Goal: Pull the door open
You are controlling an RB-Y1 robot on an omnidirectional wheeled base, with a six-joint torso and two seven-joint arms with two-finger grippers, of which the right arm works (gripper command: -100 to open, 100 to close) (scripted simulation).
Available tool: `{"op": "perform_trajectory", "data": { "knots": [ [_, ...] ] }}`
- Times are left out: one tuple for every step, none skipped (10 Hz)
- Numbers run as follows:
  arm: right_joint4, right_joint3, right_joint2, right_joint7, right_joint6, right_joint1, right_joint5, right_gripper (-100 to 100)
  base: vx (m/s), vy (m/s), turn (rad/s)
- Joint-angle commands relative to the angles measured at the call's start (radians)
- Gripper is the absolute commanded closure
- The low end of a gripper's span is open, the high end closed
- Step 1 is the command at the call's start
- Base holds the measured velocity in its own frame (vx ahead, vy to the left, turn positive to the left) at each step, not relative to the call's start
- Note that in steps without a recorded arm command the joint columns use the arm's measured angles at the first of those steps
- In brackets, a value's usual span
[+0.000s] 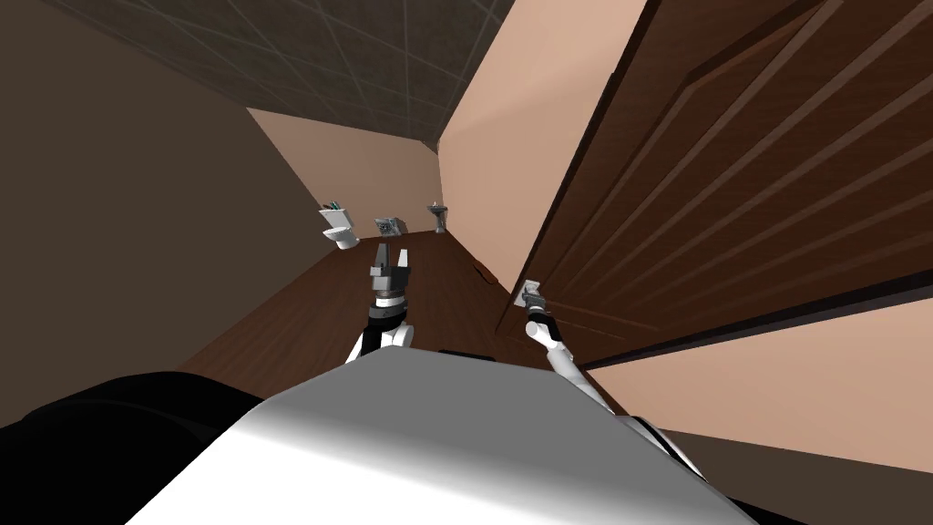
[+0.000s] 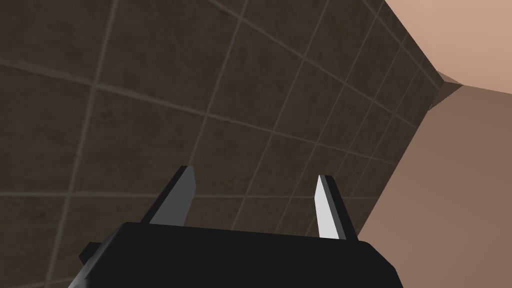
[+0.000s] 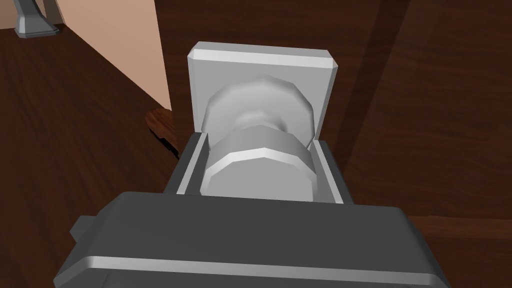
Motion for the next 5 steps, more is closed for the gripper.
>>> {"op": "perform_trajectory", "data": {
  "knots": [
    [-0.029,0.027,0.013,0.018,0.009,0.004,-0.005,100,-0.086,-0.051,-0.030],
    [-0.046,0.042,0.014,0.025,0.011,0.010,-0.009,100,-0.080,-0.060,-0.021],
    [-0.063,0.057,0.016,0.031,0.013,0.017,-0.012,100,-0.080,-0.081,-0.021],
    [-0.079,0.072,0.017,0.037,0.015,0.024,-0.016,100,-0.081,-0.097,-0.022],
    [-0.094,0.086,0.019,0.043,0.017,0.030,-0.019,100,-0.101,-0.087,-0.012]
  ]
}}
